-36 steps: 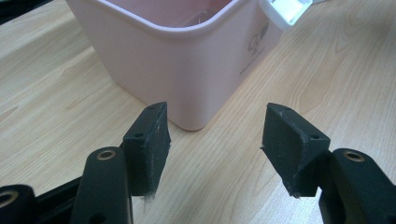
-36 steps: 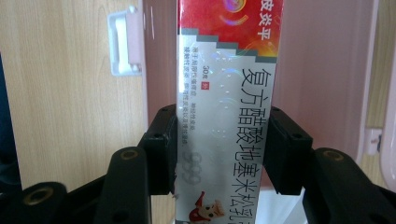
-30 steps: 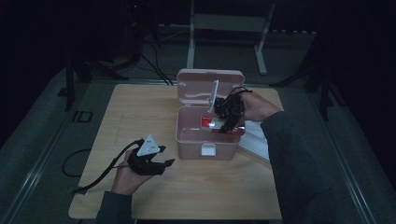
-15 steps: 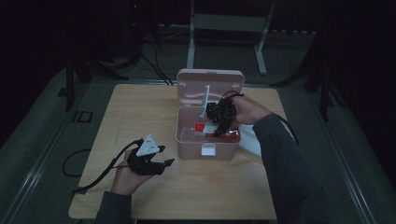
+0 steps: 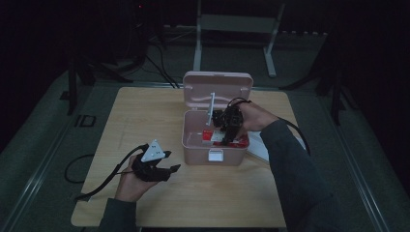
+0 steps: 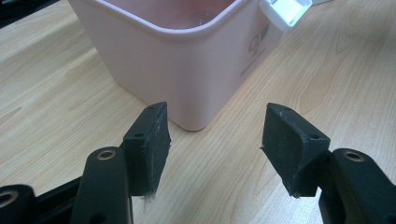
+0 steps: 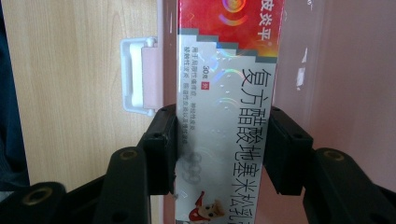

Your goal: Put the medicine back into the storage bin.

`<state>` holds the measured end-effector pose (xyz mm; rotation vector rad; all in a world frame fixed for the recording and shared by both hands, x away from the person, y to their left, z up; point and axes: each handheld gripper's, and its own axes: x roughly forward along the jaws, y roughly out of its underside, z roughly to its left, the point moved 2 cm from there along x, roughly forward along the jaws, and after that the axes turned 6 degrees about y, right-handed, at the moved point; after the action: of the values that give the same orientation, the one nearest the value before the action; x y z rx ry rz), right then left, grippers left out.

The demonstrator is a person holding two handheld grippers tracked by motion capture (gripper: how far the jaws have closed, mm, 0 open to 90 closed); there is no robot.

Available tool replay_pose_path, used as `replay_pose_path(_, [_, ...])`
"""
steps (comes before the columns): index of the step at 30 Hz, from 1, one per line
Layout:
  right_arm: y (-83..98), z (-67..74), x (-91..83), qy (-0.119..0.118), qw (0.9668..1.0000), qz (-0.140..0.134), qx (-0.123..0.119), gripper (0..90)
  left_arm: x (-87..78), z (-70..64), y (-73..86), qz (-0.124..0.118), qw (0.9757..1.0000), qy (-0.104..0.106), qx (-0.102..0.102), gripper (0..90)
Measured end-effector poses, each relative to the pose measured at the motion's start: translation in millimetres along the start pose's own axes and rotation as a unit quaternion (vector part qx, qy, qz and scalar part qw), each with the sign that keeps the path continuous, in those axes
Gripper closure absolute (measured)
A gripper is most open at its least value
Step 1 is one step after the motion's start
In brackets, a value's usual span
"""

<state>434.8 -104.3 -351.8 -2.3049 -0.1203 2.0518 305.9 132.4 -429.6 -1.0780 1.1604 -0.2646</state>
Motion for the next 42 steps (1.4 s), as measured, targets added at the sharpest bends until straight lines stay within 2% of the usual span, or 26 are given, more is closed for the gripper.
replay_pose_path(16, [3.0,-0.5,4.6,-0.013,0.9998,0.007,0.012,50.7,0.1,0.0,0.0,0.0,1.0,0.0,-0.001,40.8])
replay_pose_path(21, [1.1,-0.2,7.6,-0.025,0.9995,0.01,0.013,50.2,0.2,0.1,0.0,0.0,1.0,0.0,0.0,40.8])
replay_pose_path(25, [0.1,-2.7,6.2,-0.029,0.9993,-0.008,0.024,46.9,0.1,0.3,0.0,0.0,1.0,0.0,-0.001,40.8])
replay_pose_path(28, [0.5,-2.4,5.0,-0.032,0.9991,-0.012,0.025,47.1,0.1,0.4,0.0,0.0,1.0,0.0,0.0,40.8])
replay_pose_path(37, [17.0,1.9,-10.3,0.003,0.9993,-0.017,0.035,52.3,-0.4,0.2,0.2,0.0,1.0,-0.002,-0.001,40.8])
replay_pose_path(42, [36.7,0.9,-19.6,0.011,0.9984,-0.024,0.05,51.9,-1.1,0.5,0.1,-0.002,1.0,-0.002,0.0,40.8])
